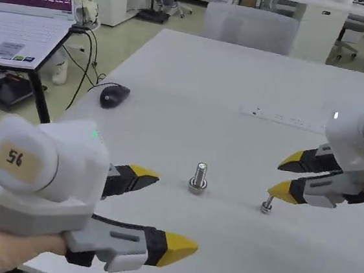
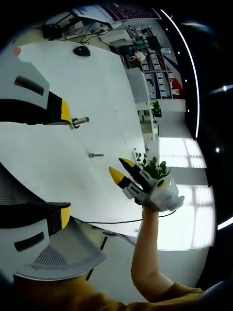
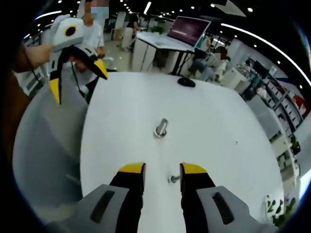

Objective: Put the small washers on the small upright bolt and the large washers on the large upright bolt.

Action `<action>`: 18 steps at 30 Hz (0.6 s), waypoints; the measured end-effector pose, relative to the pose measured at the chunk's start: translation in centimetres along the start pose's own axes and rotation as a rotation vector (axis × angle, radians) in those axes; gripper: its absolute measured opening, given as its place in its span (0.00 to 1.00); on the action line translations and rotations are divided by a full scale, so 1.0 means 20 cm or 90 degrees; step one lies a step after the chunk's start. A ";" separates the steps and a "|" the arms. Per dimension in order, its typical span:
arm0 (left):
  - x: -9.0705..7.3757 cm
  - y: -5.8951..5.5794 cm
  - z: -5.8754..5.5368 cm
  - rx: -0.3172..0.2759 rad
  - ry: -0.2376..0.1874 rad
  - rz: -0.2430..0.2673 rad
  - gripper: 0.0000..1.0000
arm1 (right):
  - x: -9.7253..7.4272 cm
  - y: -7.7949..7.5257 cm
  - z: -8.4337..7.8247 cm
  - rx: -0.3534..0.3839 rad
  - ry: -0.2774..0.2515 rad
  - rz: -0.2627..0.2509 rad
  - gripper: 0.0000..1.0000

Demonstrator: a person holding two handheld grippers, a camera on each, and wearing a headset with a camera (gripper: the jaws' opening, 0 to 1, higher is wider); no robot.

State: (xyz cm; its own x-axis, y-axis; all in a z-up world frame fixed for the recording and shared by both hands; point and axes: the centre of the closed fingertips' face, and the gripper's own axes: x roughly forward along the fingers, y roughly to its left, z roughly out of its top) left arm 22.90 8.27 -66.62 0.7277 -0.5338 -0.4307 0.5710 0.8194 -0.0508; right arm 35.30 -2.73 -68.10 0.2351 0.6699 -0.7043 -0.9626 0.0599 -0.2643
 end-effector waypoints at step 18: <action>0.11 -0.01 0.03 -0.008 -0.039 -0.034 0.64 | -0.30 0.19 -0.20 0.289 -0.295 -0.112 0.44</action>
State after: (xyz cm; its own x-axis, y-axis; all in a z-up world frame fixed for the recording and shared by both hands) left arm 24.70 6.84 -67.03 0.7187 -0.5881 -0.3710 0.6049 0.7919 -0.0838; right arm 30.66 -9.48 -67.47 0.4090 0.8639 -0.2940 -0.9002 0.4347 0.0251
